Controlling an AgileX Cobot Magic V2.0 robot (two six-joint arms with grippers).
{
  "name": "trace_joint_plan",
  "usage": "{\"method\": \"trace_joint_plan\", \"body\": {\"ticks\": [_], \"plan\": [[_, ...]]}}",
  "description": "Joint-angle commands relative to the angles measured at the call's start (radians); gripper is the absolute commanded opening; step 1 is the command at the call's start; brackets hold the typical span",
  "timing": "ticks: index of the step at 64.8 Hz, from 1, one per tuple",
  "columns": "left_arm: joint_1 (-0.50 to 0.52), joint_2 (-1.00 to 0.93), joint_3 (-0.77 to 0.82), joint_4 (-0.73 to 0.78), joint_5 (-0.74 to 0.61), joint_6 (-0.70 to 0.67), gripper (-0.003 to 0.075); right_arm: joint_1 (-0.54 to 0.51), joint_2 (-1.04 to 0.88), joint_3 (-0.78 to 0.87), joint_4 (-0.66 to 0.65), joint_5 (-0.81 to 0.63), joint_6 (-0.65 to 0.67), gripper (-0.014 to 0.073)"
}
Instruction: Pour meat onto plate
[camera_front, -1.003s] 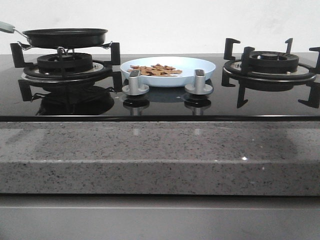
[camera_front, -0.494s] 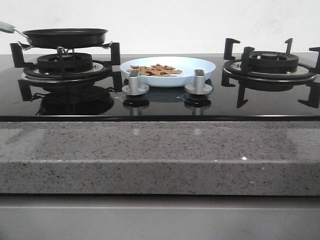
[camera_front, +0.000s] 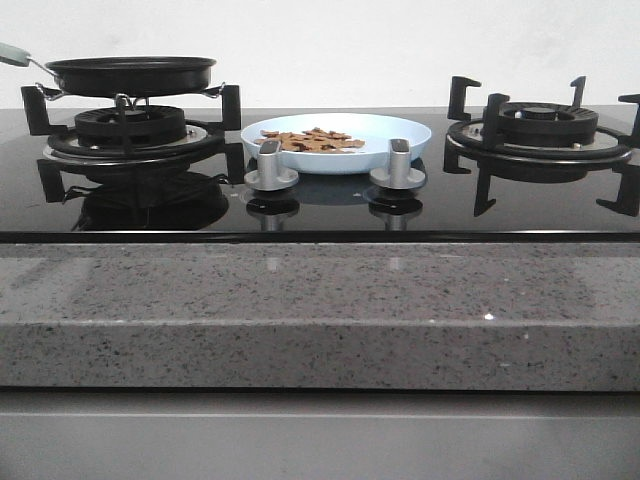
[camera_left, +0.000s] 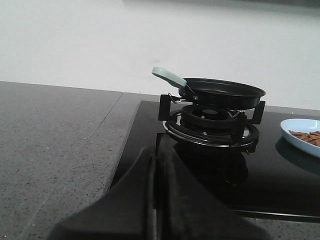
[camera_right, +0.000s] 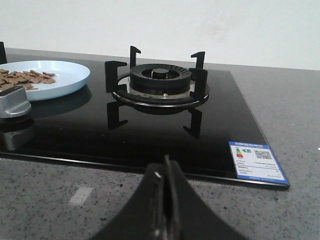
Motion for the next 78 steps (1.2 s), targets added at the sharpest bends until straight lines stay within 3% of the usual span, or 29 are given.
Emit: {"method": "trace_joint_plan", "body": {"ticks": [1, 11, 30, 50, 78], "plan": [[-0.006, -0.018, 0.006, -0.005, -0.078, 0.001, -0.0020, -0.008, -0.016, -0.005, 0.001, -0.091, -0.011, -0.0069], [-0.006, -0.018, 0.006, -0.005, -0.078, 0.001, -0.0020, -0.018, -0.016, -0.004, -0.016, -0.090, 0.001, -0.0069], [-0.006, -0.018, 0.006, -0.005, -0.078, 0.001, -0.0020, -0.071, -0.016, -0.004, -0.211, -0.104, 0.314, -0.0069], [-0.006, -0.018, 0.006, -0.005, -0.078, 0.001, -0.0020, -0.077, -0.016, -0.004, -0.226, -0.213, 0.319, -0.0069], [-0.006, -0.018, 0.006, -0.005, -0.078, 0.001, -0.0020, -0.098, -0.016, -0.004, -0.244, -0.175, 0.320, -0.0069]]}}
